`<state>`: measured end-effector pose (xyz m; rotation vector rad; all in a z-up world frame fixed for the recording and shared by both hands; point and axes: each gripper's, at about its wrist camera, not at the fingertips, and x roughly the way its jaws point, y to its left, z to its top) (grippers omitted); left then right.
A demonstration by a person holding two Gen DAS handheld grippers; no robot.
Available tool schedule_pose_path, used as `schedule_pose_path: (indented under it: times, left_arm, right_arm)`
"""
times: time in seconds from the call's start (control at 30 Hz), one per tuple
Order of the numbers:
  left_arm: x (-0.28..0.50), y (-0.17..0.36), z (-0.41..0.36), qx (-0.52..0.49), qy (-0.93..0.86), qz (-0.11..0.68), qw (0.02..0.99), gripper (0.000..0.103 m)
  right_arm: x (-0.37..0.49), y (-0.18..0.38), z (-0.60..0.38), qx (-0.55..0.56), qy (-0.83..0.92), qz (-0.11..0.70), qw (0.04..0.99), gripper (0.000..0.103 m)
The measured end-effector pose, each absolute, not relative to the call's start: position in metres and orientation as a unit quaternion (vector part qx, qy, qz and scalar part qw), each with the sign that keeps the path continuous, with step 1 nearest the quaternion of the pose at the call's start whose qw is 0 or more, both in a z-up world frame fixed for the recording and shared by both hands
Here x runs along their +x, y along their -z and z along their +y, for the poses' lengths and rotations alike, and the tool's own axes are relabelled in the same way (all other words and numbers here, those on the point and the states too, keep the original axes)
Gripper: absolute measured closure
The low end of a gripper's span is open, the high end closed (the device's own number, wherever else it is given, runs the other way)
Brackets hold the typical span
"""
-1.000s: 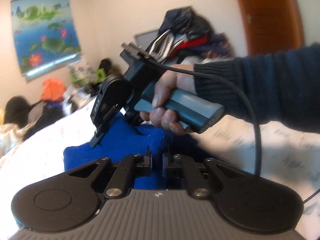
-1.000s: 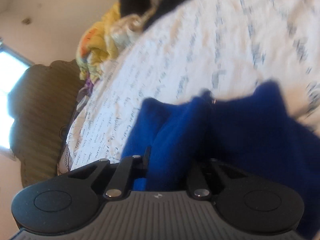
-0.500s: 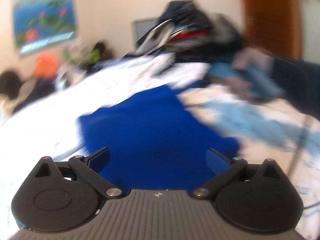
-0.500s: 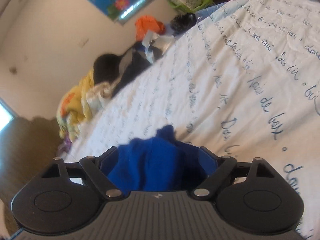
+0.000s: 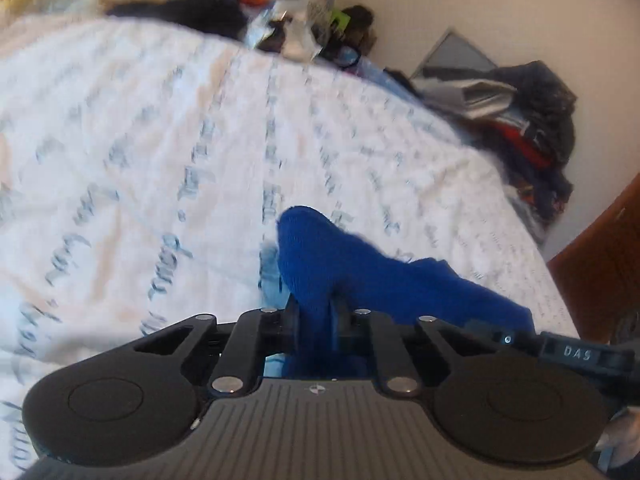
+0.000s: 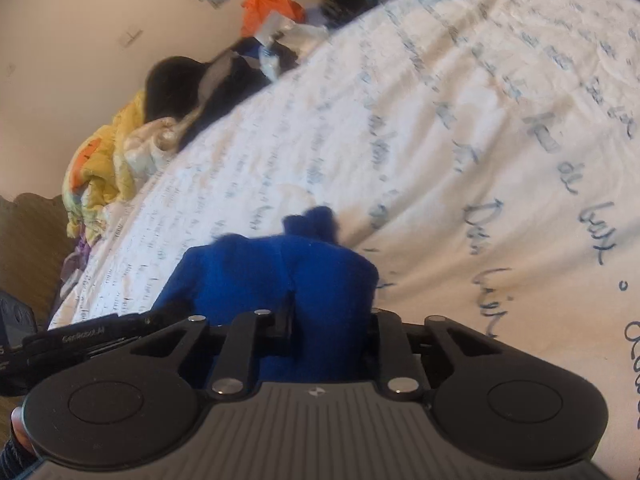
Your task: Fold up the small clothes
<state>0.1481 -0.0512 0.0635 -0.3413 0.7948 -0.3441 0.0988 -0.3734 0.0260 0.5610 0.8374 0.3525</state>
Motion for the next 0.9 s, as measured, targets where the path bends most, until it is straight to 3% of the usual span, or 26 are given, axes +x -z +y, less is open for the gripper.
schedule_pose_path:
  times: [0.23, 0.3, 0.33, 0.37, 0.43, 0.47, 0.5, 0.53, 0.63, 0.67, 0.7, 0.73, 0.9]
  left_arm:
    - [0.150, -0.122, -0.018, -0.087, 0.124, 0.314, 0.937, 0.087]
    - [0.169, -0.121, -0.005, -0.077, 0.105, 0.345, 0.930, 0.081]
    - [0.170, -0.117, 0.005, -0.090, 0.096, 0.362, 0.923, 0.077]
    - [0.163, -0.115, 0.015, -0.109, 0.106, 0.371, 0.916, 0.073]
    - [0.132, -0.107, 0.034, -0.130, 0.134, 0.368, 0.911, 0.045]
    - [0.115, -0.100, 0.039, -0.137, 0.144, 0.375, 0.905, 0.039]
    - [0.100, -0.091, 0.043, -0.149, 0.152, 0.390, 0.896, 0.035]
    - [0.083, -0.077, 0.046, -0.167, 0.166, 0.411, 0.881, 0.040]
    - [0.060, -0.041, 0.038, -0.189, 0.184, 0.467, 0.844, 0.058]
    - [0.054, -0.040, 0.034, -0.176, 0.177, 0.450, 0.858, 0.060]
    - [0.054, -0.040, 0.030, -0.162, 0.169, 0.449, 0.862, 0.080]
    - [0.057, -0.040, 0.030, -0.165, 0.162, 0.452, 0.862, 0.092]
    - [0.023, -0.094, 0.042, -0.151, 0.178, 0.382, 0.894, 0.094]
  right_arm:
    - [0.119, -0.068, -0.337, 0.351, -0.231, 0.343, 0.840, 0.082]
    - [0.136, -0.068, -0.326, 0.362, -0.209, 0.344, 0.841, 0.046]
    - [0.141, -0.069, -0.321, 0.347, -0.193, 0.353, 0.847, 0.017]
    - [0.140, -0.070, -0.318, 0.332, -0.176, 0.362, 0.853, 0.013]
    - [0.124, -0.070, -0.317, 0.306, -0.185, 0.369, 0.858, 0.013]
    - [0.112, -0.068, -0.317, 0.295, -0.202, 0.376, 0.855, 0.014]
    - [0.099, -0.063, -0.317, 0.287, -0.217, 0.386, 0.849, 0.013]
    - [0.086, -0.057, -0.316, 0.281, -0.228, 0.401, 0.842, 0.014]
    - [0.058, -0.035, -0.306, 0.257, -0.236, 0.446, 0.824, 0.017]
    - [0.053, -0.029, -0.299, 0.241, -0.238, 0.455, 0.824, 0.033]
    - [0.048, -0.026, -0.292, 0.224, -0.242, 0.452, 0.829, 0.046]
    - [0.047, -0.026, -0.285, 0.211, -0.245, 0.456, 0.829, 0.087]
    - [0.041, -0.060, -0.276, 0.201, -0.275, 0.433, 0.835, 0.092]
